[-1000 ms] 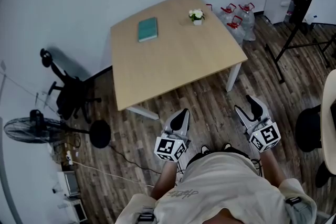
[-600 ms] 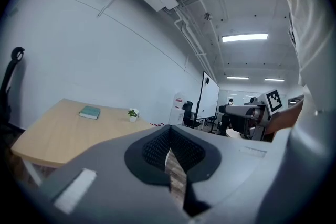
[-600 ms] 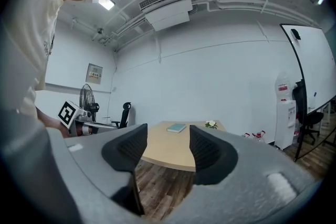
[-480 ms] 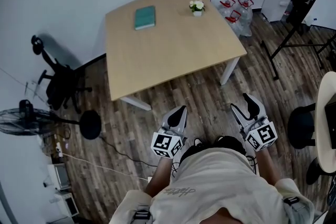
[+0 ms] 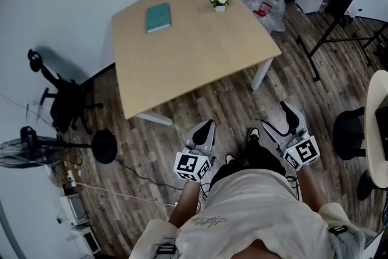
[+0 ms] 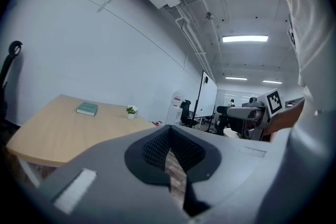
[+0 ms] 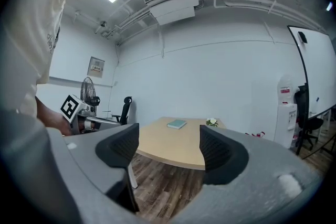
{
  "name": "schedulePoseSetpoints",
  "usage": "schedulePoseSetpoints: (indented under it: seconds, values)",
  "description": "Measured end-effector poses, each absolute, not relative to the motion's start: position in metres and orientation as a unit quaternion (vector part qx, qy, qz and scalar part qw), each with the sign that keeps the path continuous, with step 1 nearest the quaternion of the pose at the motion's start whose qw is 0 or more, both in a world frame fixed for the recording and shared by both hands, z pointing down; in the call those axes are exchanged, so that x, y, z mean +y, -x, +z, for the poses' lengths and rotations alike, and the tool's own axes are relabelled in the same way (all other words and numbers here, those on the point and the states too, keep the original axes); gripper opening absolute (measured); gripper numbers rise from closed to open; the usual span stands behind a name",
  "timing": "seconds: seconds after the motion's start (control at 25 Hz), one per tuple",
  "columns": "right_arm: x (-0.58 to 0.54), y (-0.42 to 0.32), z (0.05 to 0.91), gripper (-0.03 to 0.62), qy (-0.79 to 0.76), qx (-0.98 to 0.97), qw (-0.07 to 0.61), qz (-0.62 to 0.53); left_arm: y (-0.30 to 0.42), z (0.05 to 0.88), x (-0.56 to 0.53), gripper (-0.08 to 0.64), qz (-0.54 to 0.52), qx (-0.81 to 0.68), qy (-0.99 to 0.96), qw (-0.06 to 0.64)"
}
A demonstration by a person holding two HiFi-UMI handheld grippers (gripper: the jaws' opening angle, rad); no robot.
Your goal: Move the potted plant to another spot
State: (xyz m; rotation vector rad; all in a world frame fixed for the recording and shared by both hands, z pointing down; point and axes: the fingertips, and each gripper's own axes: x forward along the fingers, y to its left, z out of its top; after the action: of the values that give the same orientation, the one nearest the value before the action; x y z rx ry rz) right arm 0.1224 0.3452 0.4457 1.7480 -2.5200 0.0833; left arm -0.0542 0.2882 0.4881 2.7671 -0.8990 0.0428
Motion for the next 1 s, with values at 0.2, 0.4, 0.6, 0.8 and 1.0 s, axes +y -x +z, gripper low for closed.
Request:
schedulePoseSetpoints:
  seconds: [0.2,0.4,0.6,0.8,1.0]
  values:
    - [0.330,-0.135,0.458,0.353,-0.578,-0.814,0.021,0.048,0.040,0.495,0.279,0.018,0.027,-0.299,-0.946,0.122]
    - [0.290,-0.153,0.461,0.341,-0.573,-0.818,0.000,0.052,0.033,0.490,0.244,0.018,0.035,-0.314,-0.942,0.117]
    - [0.242,-0.171,0.454,0.339,-0.557,-0.830,-0.011,0.037,0.013,0.479,0.202,0.018,0.043,-0.331,-0.937,0.104]
    - [0.191,-0.198,0.453,0.337,-0.542,-0.840,-0.009,0.032,-0.025,0.457,0.158,0.018,0.040,-0.327,-0.940,0.088]
    - [0.154,-0.224,0.452,0.337,-0.524,-0.851,-0.019,0.036,-0.053,0.448,0.126,0.018,0.030,-0.341,-0.935,0.094]
